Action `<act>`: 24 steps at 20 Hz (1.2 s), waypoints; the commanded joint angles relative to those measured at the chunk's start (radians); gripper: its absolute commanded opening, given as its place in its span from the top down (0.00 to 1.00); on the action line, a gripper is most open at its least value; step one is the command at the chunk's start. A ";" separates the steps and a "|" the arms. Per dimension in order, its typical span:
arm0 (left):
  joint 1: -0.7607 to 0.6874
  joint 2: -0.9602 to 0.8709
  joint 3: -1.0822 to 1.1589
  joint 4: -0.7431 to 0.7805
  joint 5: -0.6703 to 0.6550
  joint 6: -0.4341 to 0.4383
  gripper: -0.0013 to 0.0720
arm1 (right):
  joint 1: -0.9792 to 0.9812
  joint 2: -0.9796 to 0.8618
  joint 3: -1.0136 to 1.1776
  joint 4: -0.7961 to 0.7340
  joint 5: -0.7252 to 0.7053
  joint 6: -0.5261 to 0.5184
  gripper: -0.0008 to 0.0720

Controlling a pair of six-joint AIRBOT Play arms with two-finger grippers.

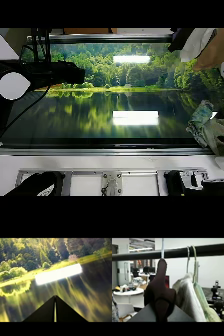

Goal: Fold the clothes and pants, and hang the long-sleeved shirts on hangers.

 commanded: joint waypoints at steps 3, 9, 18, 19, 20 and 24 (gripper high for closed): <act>0.000 -0.001 0.000 -0.001 -0.006 -0.002 0.95 | -0.066 -0.029 -0.002 -0.110 0.154 0.053 0.97; 0.000 -0.001 0.000 0.000 -0.006 -0.001 0.95 | -0.066 -0.015 -0.002 -0.316 0.308 0.246 0.95; 0.000 -0.001 0.000 0.000 -0.005 -0.001 0.95 | -0.063 0.074 -0.001 0.081 0.169 0.180 0.25; 0.000 -0.002 0.000 0.000 -0.005 -0.001 0.95 | -0.063 0.082 -0.001 0.243 0.176 0.121 0.26; 0.000 -0.002 -0.001 0.000 -0.005 -0.001 0.95 | -0.061 0.084 -0.001 0.394 0.213 0.060 0.26; 0.001 0.003 -0.071 -0.001 0.031 -0.011 0.95 | 0.055 0.071 -0.002 0.564 0.480 -0.082 0.26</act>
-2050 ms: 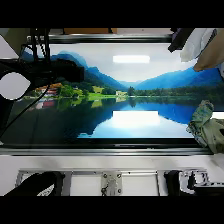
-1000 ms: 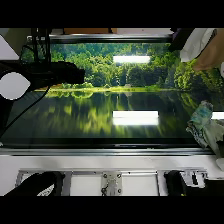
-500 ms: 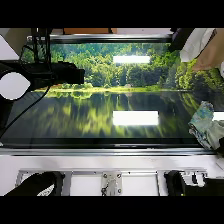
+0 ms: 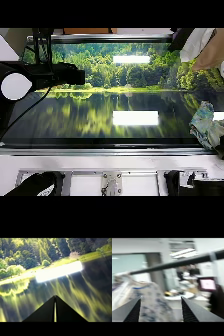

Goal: Fold the clothes and pants, and hang the long-sleeved shirts on hangers.

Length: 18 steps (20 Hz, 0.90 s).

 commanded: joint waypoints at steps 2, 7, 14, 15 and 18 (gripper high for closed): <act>0.001 0.029 -0.117 -0.003 0.102 -0.037 0.95 | 0.220 -0.015 -0.009 0.050 0.269 -0.105 0.26; 0.001 0.120 -0.288 -0.037 0.207 -0.063 0.95 | 0.776 -0.027 -0.111 -0.377 0.422 -0.104 0.26; 0.000 0.135 -0.332 -0.106 0.198 -0.062 0.95 | 1.496 -0.068 -0.413 -0.472 0.425 -0.094 0.39; 0.000 0.135 -0.332 -0.106 0.197 -0.062 0.95 | 1.557 -0.085 -0.438 -0.472 0.426 -0.095 0.39; 0.000 0.135 -0.333 -0.105 0.198 -0.062 0.95 | 1.691 -0.152 -0.465 -0.469 0.426 -0.094 0.39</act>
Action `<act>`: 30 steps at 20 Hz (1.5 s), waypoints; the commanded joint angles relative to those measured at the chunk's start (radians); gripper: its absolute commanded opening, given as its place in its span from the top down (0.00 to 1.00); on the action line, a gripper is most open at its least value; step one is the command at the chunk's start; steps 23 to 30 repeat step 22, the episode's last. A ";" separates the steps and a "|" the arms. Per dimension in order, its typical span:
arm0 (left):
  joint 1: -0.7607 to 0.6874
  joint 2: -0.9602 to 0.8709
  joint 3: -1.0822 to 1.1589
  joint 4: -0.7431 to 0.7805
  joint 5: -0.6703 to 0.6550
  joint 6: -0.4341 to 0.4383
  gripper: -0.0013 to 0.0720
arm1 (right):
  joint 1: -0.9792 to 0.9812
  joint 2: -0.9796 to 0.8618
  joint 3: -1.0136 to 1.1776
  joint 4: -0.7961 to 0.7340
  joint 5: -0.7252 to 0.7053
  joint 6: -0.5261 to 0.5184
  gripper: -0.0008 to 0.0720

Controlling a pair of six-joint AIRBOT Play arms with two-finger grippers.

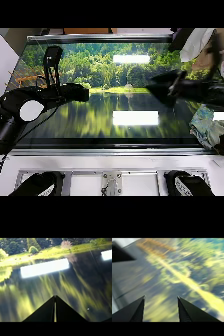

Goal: Fold the clothes and pants, and hang the long-sleeved shirts on hangers.

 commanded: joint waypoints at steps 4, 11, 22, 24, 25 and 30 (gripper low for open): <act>0.000 0.002 -0.003 -0.006 0.002 -0.001 0.95 | 0.201 -0.109 -0.047 -0.007 0.008 0.002 0.39; 0.000 0.002 -0.003 -0.006 0.003 -0.001 0.95 | 0.201 -0.116 -0.047 -0.007 0.008 0.002 0.96; 0.000 0.002 -0.003 -0.006 0.003 -0.001 0.95 | 0.201 -0.116 -0.047 -0.007 0.007 0.002 0.96; 0.000 0.002 -0.003 -0.006 0.003 -0.001 0.95 | 0.201 -0.116 -0.047 -0.007 0.007 0.002 0.96; 0.000 0.002 -0.003 -0.006 0.003 -0.001 0.95 | 0.201 -0.116 -0.047 -0.007 0.007 0.002 0.96; 0.000 0.002 -0.003 -0.006 0.003 -0.001 0.95 | 0.201 -0.116 -0.047 -0.007 0.007 0.002 0.96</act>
